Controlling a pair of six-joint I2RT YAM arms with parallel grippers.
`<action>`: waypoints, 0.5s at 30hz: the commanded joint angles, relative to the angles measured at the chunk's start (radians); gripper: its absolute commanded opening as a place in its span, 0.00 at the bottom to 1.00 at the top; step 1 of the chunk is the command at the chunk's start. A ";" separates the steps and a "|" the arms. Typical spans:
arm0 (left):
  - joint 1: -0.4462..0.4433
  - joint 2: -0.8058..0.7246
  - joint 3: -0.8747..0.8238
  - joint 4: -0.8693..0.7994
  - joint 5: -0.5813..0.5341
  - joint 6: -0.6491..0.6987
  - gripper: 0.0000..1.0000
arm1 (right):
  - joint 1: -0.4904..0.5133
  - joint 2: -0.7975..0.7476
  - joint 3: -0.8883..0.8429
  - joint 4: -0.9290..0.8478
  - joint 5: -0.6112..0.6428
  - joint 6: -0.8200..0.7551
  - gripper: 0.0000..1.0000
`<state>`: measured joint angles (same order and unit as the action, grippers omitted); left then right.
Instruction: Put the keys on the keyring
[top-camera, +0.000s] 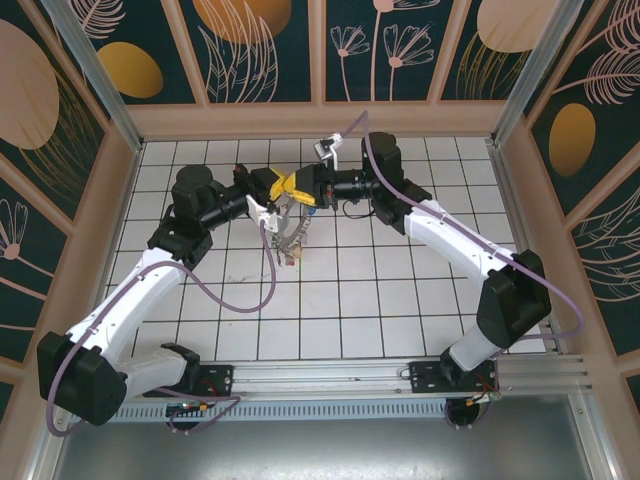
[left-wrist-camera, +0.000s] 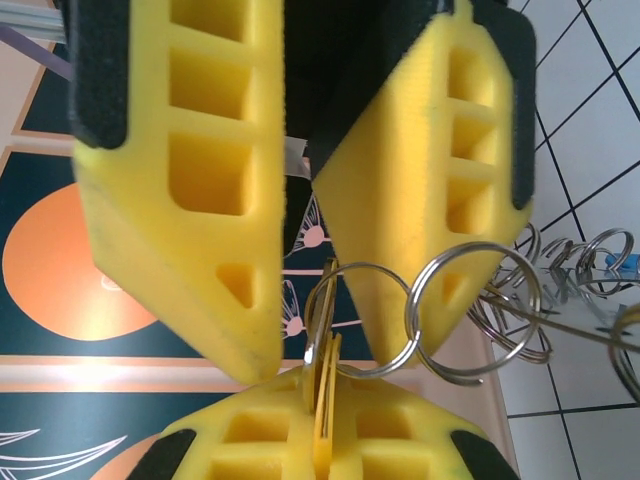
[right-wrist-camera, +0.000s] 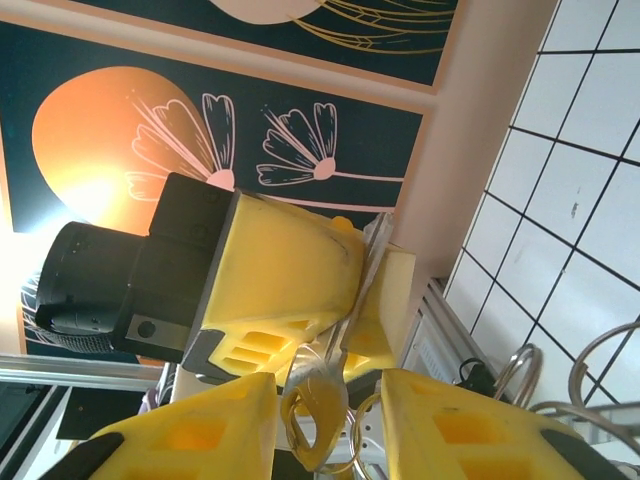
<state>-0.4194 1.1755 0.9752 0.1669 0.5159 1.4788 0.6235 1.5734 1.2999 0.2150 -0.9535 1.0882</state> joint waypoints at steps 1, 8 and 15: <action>-0.005 -0.017 0.013 0.026 0.027 -0.008 0.00 | -0.004 -0.047 -0.017 0.067 0.017 0.021 0.32; -0.005 -0.029 0.003 0.025 0.041 0.015 0.00 | -0.015 -0.076 -0.061 0.179 0.041 0.096 0.38; -0.005 -0.030 0.003 0.020 0.048 0.025 0.00 | -0.010 -0.066 -0.062 0.191 0.033 0.104 0.22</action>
<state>-0.4191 1.1687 0.9752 0.1608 0.5236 1.4887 0.6125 1.5387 1.2434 0.3347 -0.9173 1.1770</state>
